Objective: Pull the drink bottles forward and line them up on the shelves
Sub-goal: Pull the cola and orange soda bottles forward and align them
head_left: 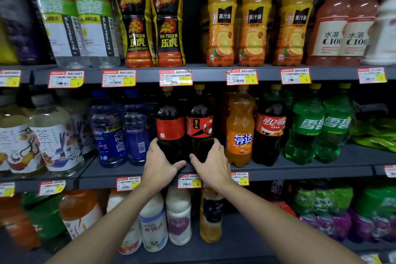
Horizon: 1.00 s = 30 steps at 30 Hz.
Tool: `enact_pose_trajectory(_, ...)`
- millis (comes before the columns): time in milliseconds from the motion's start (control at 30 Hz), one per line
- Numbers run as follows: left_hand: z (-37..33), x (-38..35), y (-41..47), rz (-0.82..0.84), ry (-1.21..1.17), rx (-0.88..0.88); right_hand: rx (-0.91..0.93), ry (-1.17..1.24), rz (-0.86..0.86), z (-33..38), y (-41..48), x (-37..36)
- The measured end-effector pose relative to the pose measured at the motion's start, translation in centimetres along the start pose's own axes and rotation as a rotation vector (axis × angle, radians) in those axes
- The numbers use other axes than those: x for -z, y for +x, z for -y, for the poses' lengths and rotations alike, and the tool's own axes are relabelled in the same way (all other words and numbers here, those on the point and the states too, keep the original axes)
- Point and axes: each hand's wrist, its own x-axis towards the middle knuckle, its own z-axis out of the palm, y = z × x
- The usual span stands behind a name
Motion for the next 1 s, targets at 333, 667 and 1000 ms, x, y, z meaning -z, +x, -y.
enact_pose_trajectory(333, -0.9, -0.2, -0.6, -0.102, -0.079, 0.040, 0.042, 0.055, 0.029, -0.8, 0.8, 0.0)
enact_pose_trajectory(667, 0.8, -0.5, 0.0, -0.057, -0.082, 0.038, 0.046, 0.104, 0.102, -1.1, 1.0, 0.5)
enact_pose_trajectory(1000, 2.3, 0.3, 0.9, 0.145, -0.026, 0.021, 0.057, -0.073, 0.207, -0.7, 2.0, 1.0)
